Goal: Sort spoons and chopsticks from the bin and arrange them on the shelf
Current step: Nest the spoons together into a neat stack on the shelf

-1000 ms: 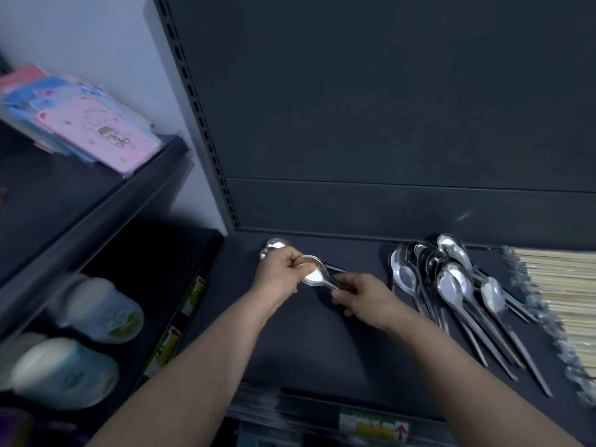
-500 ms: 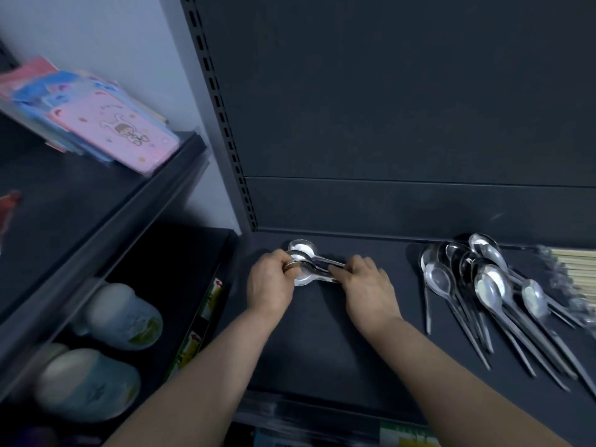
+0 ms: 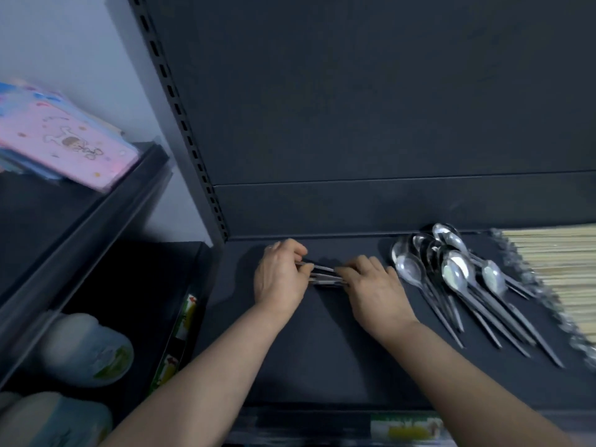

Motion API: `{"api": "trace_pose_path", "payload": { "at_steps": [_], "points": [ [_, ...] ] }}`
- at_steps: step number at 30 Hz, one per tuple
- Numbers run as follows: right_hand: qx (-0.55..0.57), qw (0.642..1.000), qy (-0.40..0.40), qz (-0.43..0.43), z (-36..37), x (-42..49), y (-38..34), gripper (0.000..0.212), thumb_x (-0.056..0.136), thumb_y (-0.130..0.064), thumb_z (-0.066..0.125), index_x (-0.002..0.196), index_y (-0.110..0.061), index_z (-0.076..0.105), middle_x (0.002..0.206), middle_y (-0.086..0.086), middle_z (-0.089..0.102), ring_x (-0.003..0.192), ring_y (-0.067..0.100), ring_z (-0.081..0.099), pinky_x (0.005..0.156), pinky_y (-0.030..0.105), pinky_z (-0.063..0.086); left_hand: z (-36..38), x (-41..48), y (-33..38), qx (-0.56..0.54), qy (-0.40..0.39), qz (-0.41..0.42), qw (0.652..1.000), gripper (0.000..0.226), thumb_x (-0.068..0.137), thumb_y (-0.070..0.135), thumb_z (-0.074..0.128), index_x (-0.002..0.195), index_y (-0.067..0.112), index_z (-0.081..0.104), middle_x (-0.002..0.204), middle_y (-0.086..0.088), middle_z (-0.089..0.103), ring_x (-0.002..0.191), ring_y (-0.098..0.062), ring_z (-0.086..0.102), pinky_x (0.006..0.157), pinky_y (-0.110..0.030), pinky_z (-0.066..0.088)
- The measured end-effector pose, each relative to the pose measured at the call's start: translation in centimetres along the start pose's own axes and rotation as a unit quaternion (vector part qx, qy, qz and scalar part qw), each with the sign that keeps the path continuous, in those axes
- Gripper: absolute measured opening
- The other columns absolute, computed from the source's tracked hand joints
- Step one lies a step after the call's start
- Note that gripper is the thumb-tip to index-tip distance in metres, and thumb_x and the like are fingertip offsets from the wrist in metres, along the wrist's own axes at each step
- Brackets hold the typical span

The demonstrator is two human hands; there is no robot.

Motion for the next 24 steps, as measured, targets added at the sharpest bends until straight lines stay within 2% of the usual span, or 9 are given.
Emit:
{"api": "trace_pose_path", "payload": {
  "at_steps": [3,8,11,14,18,24],
  "points": [
    [-0.009,0.999,0.027,0.030,-1.4,-1.7,3.7,0.044,0.059,-0.007,0.080,0.099,-0.022,0.073,0.090,-0.001,0.064,0.079,0.027,0.062,0.062,0.037,0.050,2.3,-0.1,3.5,-0.016,-0.054,0.019,0.998,0.016,0.084,0.025,0.071,0.098,0.024,0.064,0.088,0.014,0.062,0.090,-0.011,0.062,0.078,-0.030,0.051],
    [-0.039,0.993,0.020,0.110,-3.6,-5.0,10.4,0.026,0.069,-0.013,0.075,0.093,-0.023,0.072,0.088,0.002,0.064,0.085,0.030,0.062,0.067,0.038,0.050,6.9,-1.4,9.7,-0.016,-0.131,0.059,0.990,0.012,0.087,0.027,0.068,0.099,0.025,0.066,0.092,0.011,0.070,0.092,-0.013,0.065,0.080,-0.033,0.053],
    [-0.055,0.984,0.013,0.171,-4.7,-6.7,13.8,0.031,0.065,-0.008,0.076,0.093,-0.020,0.072,0.088,0.005,0.064,0.085,0.032,0.062,0.068,0.039,0.050,9.4,-2.2,13.0,-0.007,-0.158,0.075,0.985,0.013,0.087,0.030,0.066,0.099,0.026,0.066,0.095,0.011,0.071,0.094,-0.014,0.066,0.079,-0.033,0.054],
    [-0.056,0.974,-0.012,0.221,-5.1,-7.8,16.8,0.034,0.072,-0.007,0.067,0.103,-0.020,0.070,0.095,0.005,0.064,0.093,0.032,0.059,0.072,0.039,0.047,11.2,-2.5,15.6,0.022,-0.156,0.080,0.984,0.025,0.089,0.035,0.063,0.111,0.024,0.064,0.104,0.007,0.071,0.102,-0.018,0.064,0.082,-0.032,0.052],
    [-0.025,0.976,-0.012,0.217,-5.1,-8.4,19.3,0.036,0.079,-0.009,0.061,0.112,-0.021,0.067,0.105,0.005,0.063,0.104,0.030,0.056,0.076,0.039,0.047,13.1,-2.6,17.7,0.068,-0.140,0.050,0.987,0.032,0.091,0.040,0.060,0.115,0.021,0.059,0.106,0.000,0.070,0.101,-0.025,0.064,0.078,-0.034,0.048],
    [0.048,0.978,-0.026,0.201,-5.1,-8.7,21.6,0.038,0.089,-0.017,0.053,0.126,-0.023,0.057,0.121,0.001,0.059,0.114,0.024,0.051,0.085,0.036,0.046,13.4,-3.1,19.3,0.046,-0.108,0.032,0.993,0.022,0.096,0.022,0.053,0.117,0.019,0.058,0.104,-0.002,0.069,0.100,-0.026,0.063,0.077,-0.034,0.049]
  ]
}}
Point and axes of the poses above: each hand's wrist, its own x-axis towards the middle knuckle, its own z-axis out of the palm, y = z × x, the point moved 1 cm from there along x, towards the middle knuckle
